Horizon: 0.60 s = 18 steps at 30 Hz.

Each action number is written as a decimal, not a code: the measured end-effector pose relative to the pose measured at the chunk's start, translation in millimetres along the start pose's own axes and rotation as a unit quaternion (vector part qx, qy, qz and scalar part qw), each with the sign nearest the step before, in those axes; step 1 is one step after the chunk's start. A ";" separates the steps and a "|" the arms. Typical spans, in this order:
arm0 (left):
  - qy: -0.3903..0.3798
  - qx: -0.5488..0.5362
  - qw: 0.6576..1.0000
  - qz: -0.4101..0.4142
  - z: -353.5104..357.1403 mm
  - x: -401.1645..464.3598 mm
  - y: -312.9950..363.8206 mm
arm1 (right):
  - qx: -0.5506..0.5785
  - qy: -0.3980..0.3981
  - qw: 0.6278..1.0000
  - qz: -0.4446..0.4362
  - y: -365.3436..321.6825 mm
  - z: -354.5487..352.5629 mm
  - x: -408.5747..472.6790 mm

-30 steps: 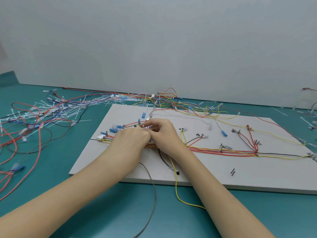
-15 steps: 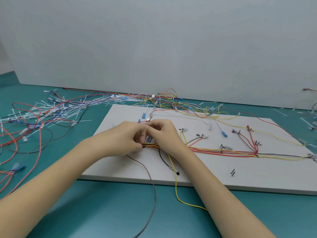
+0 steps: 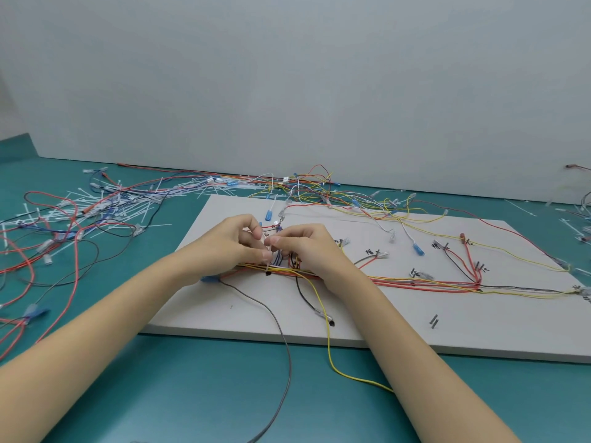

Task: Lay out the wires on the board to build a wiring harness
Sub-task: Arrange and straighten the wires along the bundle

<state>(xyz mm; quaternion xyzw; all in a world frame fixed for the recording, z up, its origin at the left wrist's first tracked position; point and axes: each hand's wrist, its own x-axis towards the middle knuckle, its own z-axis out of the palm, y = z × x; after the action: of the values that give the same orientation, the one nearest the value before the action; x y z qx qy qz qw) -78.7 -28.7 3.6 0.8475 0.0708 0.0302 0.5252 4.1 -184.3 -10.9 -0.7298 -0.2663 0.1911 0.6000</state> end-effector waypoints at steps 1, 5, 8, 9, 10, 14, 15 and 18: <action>0.003 -0.006 1.000 -0.003 0.4 0.3 -0.1 | 0.000 -0.002 1.000 0.004 -0.6 -0.2 -0.3; 0.007 -0.026 1.000 -0.011 2.0 0.5 0.9 | 0.002 0.001 1.000 0.002 -1.2 0.1 -1.9; 0.007 -0.043 0.999 -0.019 1.8 0.4 1.5 | -0.004 -0.002 1.000 -0.009 -1.5 0.1 -3.3; 0.008 -0.048 0.999 -0.024 1.5 0.5 1.6 | -0.006 -0.004 1.000 -0.014 -1.6 0.2 -3.6; 0.009 -0.051 0.998 -0.027 1.4 0.4 1.6 | -0.005 -0.005 1.000 -0.017 -1.4 0.3 -3.8; 0.015 -0.057 0.998 -0.019 2.9 -0.5 2.1 | -0.009 -0.004 1.000 -0.021 -0.9 0.4 -3.8; 0.018 -0.056 0.998 -0.019 3.4 -0.6 2.7 | -0.008 -0.003 1.000 -0.021 -1.3 0.6 -3.9; 0.018 -0.051 0.998 -0.021 3.8 -1.0 4.0 | 0.000 0.001 1.000 -0.025 -1.9 2.2 -4.6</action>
<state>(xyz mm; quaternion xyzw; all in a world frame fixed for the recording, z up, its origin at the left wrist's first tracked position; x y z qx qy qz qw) -78.8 -33.9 5.5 0.8173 0.0962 0.0383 0.5669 -1.1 -185.2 -9.7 -0.7228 -0.2837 0.1754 0.6052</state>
